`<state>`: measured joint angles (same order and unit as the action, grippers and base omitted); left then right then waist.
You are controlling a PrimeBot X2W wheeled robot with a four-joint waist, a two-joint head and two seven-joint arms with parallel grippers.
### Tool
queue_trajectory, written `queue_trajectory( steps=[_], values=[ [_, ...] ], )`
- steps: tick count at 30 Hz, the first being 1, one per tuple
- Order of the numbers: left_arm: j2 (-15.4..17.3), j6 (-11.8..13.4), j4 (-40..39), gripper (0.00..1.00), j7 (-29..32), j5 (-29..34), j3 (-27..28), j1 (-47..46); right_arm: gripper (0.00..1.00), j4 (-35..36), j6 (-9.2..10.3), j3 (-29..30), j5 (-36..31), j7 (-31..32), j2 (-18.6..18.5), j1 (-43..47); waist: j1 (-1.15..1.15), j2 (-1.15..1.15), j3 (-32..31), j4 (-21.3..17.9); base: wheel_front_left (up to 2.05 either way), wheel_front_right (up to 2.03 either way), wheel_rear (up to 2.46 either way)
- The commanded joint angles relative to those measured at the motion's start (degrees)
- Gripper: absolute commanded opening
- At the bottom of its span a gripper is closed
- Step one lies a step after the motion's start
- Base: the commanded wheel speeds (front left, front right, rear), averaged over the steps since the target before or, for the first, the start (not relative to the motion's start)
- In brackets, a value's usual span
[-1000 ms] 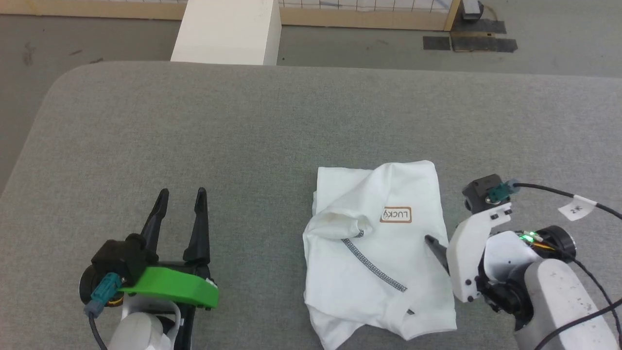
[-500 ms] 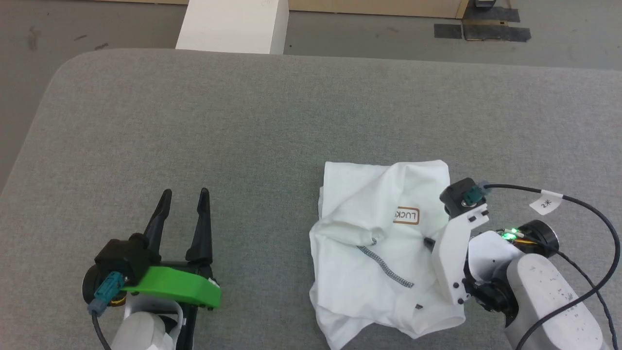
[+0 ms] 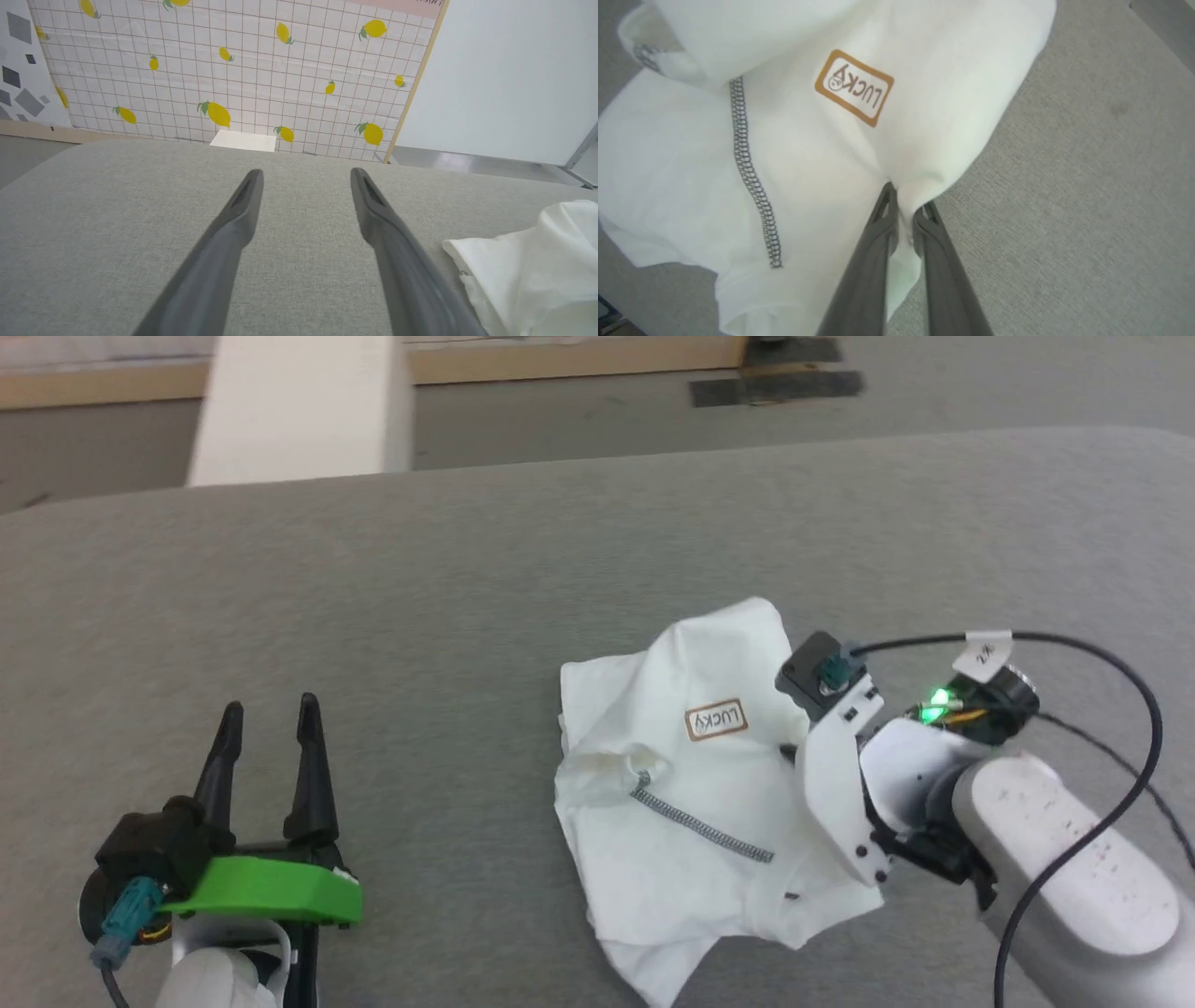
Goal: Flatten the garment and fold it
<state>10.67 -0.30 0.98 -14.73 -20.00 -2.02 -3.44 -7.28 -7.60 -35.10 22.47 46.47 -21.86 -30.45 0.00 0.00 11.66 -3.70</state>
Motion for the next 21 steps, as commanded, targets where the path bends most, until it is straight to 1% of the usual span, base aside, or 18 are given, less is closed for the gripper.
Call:
queue_trajectory(
  steps=[1, 4, 6, 10, 13, 15, 21],
  values=[
    [0.3, 0.5, -0.4, 1.0, -0.3, -0.2, 0.2, -0.1, 0.0, 0.3, 0.11, -0.9, 0.6, 0.1, -1.3, -1.6, 0.0, 0.0, 2.3, -10.6, 0.0, 0.0, 0.0],
    [0.7, 0.4, -0.8, 1.0, -0.1, 0.1, -0.1, -1.4, 0.0, 0.3, 0.11, -2.9, 1.6, -0.8, -3.6, -4.6, 0.0, 0.0, 3.7, -14.5, 0.0, 0.0, 0.0],
    [1.1, 0.4, -1.1, 1.0, 0.1, 0.3, -0.2, -2.3, 0.0, 0.1, 0.11, -3.9, 2.0, -1.5, -5.2, -6.4, 0.0, 0.0, 4.8, -16.3, 0.0, 0.0, 0.0],
    [2.1, 0.9, -2.8, 1.0, 0.7, 0.9, 0.1, -3.5, 0.0, -1.0, 0.11, -4.7, 2.0, -3.5, -8.7, -10.1, 0.0, 0.0, 7.7, -18.5, 0.0, 0.0, 0.0],
    [3.0, 1.1, -4.4, 1.0, 1.7, 1.3, 0.1, -4.4, 0.0, -2.4, 0.11, -4.0, 1.7, -5.2, -11.8, -12.4, 0.0, 0.0, 10.6, -18.6, 0.0, 0.0, 0.0],
    [3.7, 1.2, -5.5, 1.0, 2.6, 1.7, 0.1, -5.1, 0.0, -3.5, 0.11, -3.0, 1.5, -6.8, -14.0, -13.7, 0.0, 0.0, 12.7, -18.0, 0.0, 0.0, 0.0],
    [5.1, 1.3, -8.1, 1.0, 4.6, 2.4, -0.3, -7.1, 0.0, -8.3, 0.11, 1.6, 0.9, -10.7, -20.8, -15.3, 0.0, 0.0, 18.5, -14.2, 0.0, 0.0, 0.0]
  ],
)
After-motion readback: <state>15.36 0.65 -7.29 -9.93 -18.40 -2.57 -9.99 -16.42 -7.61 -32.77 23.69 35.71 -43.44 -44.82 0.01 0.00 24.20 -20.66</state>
